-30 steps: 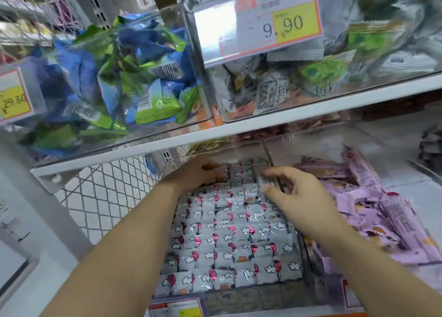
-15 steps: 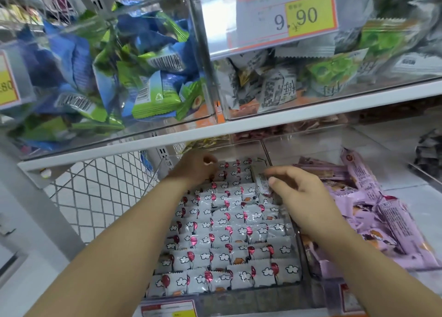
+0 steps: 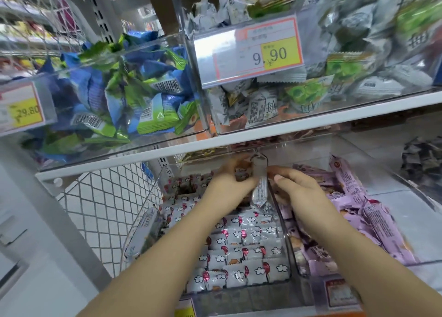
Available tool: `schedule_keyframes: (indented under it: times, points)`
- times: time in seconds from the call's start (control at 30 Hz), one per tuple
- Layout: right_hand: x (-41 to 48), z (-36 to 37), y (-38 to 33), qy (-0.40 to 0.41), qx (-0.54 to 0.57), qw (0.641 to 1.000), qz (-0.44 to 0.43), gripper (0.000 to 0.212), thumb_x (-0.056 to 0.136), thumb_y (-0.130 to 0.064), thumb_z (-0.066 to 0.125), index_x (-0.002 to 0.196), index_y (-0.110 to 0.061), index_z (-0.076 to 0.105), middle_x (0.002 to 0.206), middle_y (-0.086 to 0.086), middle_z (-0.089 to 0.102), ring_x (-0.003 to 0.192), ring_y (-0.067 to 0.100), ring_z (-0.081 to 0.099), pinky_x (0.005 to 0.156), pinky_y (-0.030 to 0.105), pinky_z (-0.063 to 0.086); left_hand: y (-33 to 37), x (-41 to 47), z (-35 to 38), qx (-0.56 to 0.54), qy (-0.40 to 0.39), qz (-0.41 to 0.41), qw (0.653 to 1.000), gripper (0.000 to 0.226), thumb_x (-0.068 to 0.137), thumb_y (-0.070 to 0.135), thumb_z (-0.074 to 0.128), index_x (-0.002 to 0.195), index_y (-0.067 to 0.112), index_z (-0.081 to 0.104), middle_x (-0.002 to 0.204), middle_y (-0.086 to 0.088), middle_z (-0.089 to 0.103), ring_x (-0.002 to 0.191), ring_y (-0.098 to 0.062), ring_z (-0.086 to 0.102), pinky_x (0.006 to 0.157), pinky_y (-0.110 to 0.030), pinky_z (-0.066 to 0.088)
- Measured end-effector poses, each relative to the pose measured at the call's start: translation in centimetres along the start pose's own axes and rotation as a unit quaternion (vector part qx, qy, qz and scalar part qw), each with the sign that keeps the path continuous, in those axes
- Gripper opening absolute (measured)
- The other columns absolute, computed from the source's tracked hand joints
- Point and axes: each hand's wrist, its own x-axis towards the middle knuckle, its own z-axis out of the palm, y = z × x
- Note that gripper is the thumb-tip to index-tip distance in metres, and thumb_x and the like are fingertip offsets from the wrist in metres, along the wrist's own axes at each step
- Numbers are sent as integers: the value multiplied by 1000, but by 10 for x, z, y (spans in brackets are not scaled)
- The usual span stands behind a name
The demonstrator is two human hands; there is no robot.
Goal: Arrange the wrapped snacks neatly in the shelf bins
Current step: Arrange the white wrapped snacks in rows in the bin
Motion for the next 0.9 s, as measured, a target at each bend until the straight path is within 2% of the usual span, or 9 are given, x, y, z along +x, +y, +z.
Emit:
schedule_keyframes:
  times: [0.13,0.23,0.37,0.47,0.53,0.6,0.7,0.83,0.9]
  points:
    - [-3,-3,-8,-15,-16,1000,-12,29,90,-35,57,113,-19,63,109,-2,69,101,12,64,94,36,49,7,-20,-3,-49,11,25,998,50,83,20,68,124,37,43,101,24,55,84,9,57,63,-3,45]
    - [-11,-2,-16,5,-63,997,-40,74,68,-58,69,123,-10,53,96,-6,72,96,10,64,93,38,48,13,-33,-4,-23,47,75,996,44,83,19,68,117,40,47,104,18,60,75,6,58,64,-10,44]
    - [-18,3,-20,36,-60,995,-76,66,73,-39,74,124,-7,47,71,-8,72,76,5,64,81,31,47,19,-50,-8,75,61,135,986,47,84,18,65,124,35,49,114,18,53,100,17,45,84,-2,34]
    - [-26,9,-21,16,-76,994,-82,62,80,-32,70,132,-12,44,62,-4,63,58,1,55,66,25,41,18,-66,-22,83,48,142,985,44,84,17,66,120,38,52,115,19,53,104,12,47,87,-2,34]
    - [-31,14,-23,0,-97,989,-110,30,82,-26,68,110,-21,59,56,-8,56,50,2,48,59,25,38,12,-76,-37,112,58,110,986,39,86,22,64,120,36,53,116,21,52,104,10,48,90,-5,33]
    - [-35,19,-25,-19,-97,987,-124,14,82,-21,68,92,-28,61,63,-7,61,52,4,52,60,27,41,-1,-85,-56,163,87,55,981,37,88,25,61,123,34,52,118,20,49,107,5,45,94,-12,31]
    - [-44,28,-26,-46,-112,983,-140,23,84,-14,66,91,-32,53,80,-2,66,52,1,53,56,21,44,-21,-97,-84,237,121,-17,964,41,88,26,60,128,27,51,126,7,50,112,-8,49,96,-22,37]
    - [-53,31,-27,-44,-160,973,-162,38,86,-20,63,112,-44,49,71,4,61,52,3,49,51,15,41,-37,-112,-102,319,52,-118,939,53,89,25,58,138,22,38,130,-7,46,107,-18,53,83,-21,36]
    - [-56,30,-30,-48,-163,970,-172,35,86,-19,63,110,-42,53,73,7,62,55,8,50,50,15,41,-38,-117,-103,341,40,-123,931,53,90,23,56,140,22,36,129,-10,48,103,-19,55,79,-21,37]
